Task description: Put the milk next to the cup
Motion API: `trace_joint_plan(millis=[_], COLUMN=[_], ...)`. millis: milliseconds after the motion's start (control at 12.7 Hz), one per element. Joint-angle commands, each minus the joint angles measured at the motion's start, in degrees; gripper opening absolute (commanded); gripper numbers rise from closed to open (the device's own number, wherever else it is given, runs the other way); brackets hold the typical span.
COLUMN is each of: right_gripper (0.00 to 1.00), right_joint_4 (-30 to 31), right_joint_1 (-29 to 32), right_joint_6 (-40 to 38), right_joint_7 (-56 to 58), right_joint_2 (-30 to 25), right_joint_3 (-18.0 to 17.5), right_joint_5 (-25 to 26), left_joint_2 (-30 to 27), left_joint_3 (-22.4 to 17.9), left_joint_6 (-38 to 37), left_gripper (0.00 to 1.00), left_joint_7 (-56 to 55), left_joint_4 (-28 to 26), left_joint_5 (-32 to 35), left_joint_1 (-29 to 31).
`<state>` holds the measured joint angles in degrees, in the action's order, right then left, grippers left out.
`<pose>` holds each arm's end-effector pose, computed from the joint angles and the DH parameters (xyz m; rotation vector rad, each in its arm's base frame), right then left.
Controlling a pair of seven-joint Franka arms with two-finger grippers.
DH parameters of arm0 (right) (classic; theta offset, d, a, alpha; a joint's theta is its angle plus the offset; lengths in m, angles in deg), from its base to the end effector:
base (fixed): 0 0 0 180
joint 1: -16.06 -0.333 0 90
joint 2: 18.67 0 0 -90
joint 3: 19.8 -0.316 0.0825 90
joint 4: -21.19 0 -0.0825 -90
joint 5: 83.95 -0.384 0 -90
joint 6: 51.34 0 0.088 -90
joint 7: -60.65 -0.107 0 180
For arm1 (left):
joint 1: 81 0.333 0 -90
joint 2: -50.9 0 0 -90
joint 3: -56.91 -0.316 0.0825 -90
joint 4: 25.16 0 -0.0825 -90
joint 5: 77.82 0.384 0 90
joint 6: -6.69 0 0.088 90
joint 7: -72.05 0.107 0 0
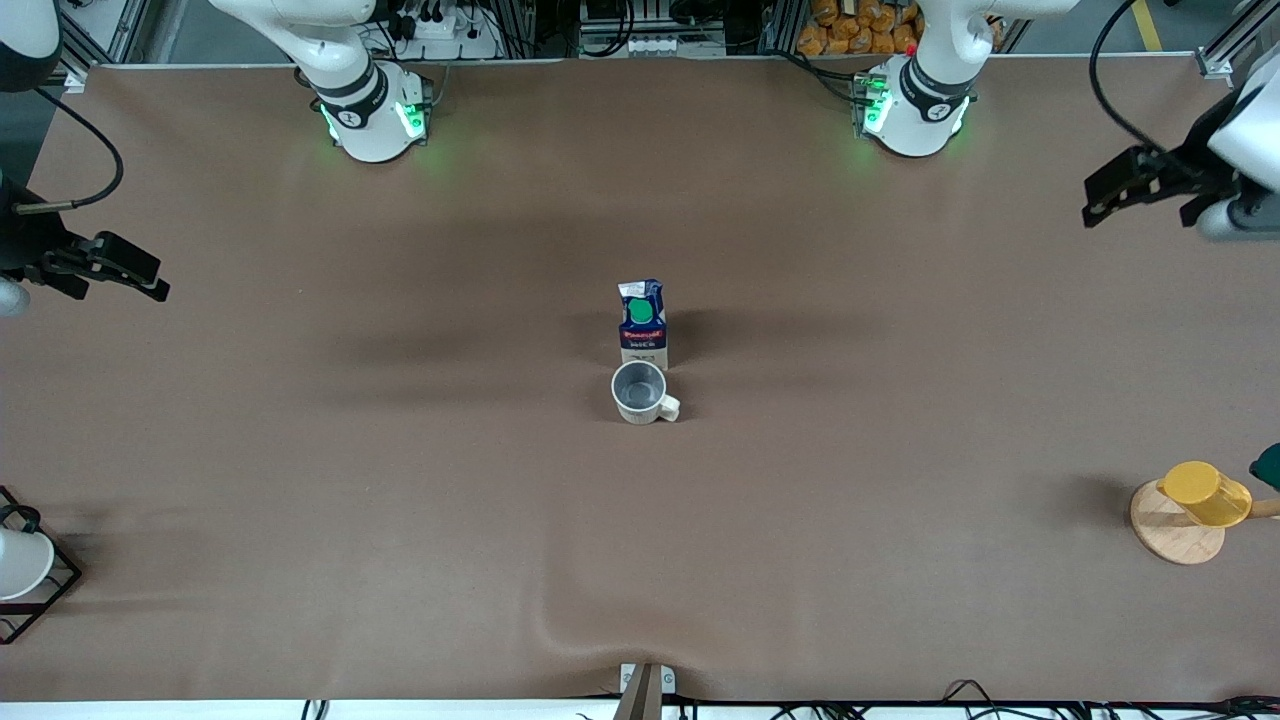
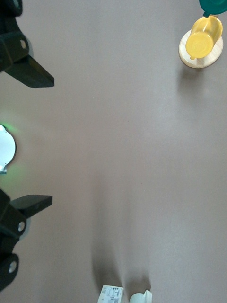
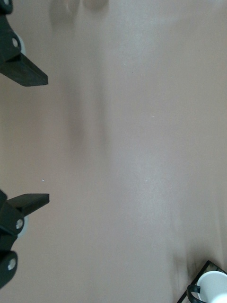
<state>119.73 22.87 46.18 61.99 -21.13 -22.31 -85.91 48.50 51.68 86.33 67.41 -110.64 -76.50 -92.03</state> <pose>0.5488 -0.0376 0.5889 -3.1093 0.0867 -0.0414 0.5197 -0.0487 0.6682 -3.1158 0.0265 0.0908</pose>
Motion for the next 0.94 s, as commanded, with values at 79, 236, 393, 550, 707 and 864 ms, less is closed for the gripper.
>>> trace_joint_plan(millis=[79, 236, 393, 550, 707, 864], right_gripper=[1.0, 1.0, 1.0, 1.0, 1.0, 1.0], right_joint_4=[-1.08, -0.99, -0.99, -0.99, -0.99, -0.9], right_joint_1=[1.37, 1.45, 1.54, 1.46, 1.54, 1.63], right_joint_6=[-0.85, -0.85, -0.85, -0.85, -0.85, -0.85], right_joint_7=[0.51, 0.6, 0.6, 0.6, 0.68, 0.69], right_joint_2=[0.61, 0.61, 0.61, 0.61, 1.05, 1.23], right_joint_3=[-1.01, -1.01, -1.01, -1.09, -1.09, -1.09], right_joint_5=[0.2, 0.2, 0.2, 0.11, 0.02, 0.02], left_joint_2=[-1.29, -1.37, -1.37, -1.29, -0.59, -0.58], left_joint_3=[0.57, 2.5, 3.3, 3.3, 3.3, 3.3], left_joint_6=[-0.89, -0.89, -0.8, -0.8, -0.54, -0.54], left_gripper=[1.0, 1.0, 1.0, 1.0, 1.0, 1.0], left_joint_7=[1.12, 1.56, 4.0, 4.9, 4.9, 4.81], left_joint_4=[-1.27, -1.27, -1.18, -1.1, -0.92, -0.92], left_joint_5=[-0.17, -0.09, 0.0, -0.09, -0.09, -0.09], left_joint_1=[0.31, 1.44, 1.63, 1.63, 1.8, 1.45])
